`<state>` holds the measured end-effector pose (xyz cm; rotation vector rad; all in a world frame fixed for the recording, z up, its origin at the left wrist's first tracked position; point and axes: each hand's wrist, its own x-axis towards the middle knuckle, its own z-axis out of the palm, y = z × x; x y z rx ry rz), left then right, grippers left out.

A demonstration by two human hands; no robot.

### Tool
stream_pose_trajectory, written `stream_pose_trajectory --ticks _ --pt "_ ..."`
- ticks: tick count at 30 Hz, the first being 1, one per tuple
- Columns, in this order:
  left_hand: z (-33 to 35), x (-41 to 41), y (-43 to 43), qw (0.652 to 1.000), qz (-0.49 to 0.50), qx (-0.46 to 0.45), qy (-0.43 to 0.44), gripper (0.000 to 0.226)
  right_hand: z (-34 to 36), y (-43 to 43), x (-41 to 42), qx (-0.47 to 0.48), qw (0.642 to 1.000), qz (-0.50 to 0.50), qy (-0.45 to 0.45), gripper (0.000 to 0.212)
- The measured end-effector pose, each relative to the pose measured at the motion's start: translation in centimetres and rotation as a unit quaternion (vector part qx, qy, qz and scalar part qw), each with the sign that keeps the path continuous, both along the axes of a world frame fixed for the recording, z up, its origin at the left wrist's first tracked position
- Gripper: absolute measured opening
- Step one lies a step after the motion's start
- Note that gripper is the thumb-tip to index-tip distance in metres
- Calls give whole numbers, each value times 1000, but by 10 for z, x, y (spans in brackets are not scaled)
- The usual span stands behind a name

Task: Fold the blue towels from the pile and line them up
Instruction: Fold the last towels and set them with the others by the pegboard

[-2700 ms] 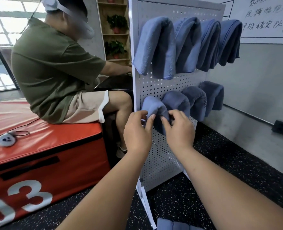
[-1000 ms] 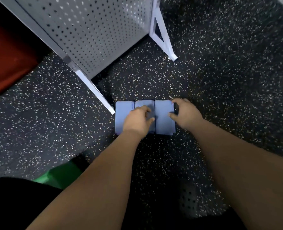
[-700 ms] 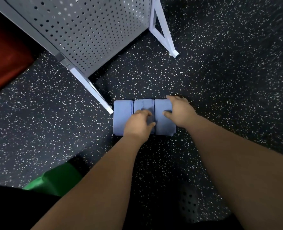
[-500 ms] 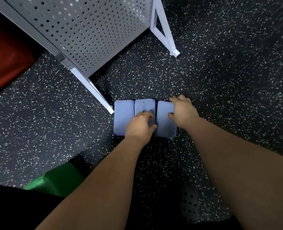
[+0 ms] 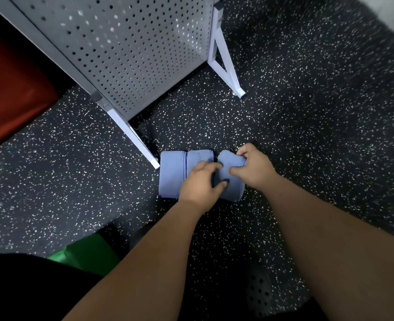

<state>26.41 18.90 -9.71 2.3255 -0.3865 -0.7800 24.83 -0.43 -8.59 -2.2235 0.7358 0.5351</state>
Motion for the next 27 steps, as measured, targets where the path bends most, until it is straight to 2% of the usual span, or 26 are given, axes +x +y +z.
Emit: stream_pose_trajectory --ticks 6,13,17,20,23,27 --pt "27 11 2 997 44 -51 37 70 31 10 9 80 992 -67 -67 47" --pt "59 23 10 976 138 -149 74 73 74 26 14 188 975 -64 -101 55" --pt "74 26 16 974 162 -155 39 74 99 34 14 202 970 -42 -128 65" --pt "98 29 20 967 180 -181 23 63 113 41 14 207 965 -33 -156 65" --pt "118 31 28 963 190 -192 10 50 125 48 16 189 963 -20 -190 61" --pt "147 36 43 966 188 -180 -13 46 145 61 17 138 962 18 -235 60"
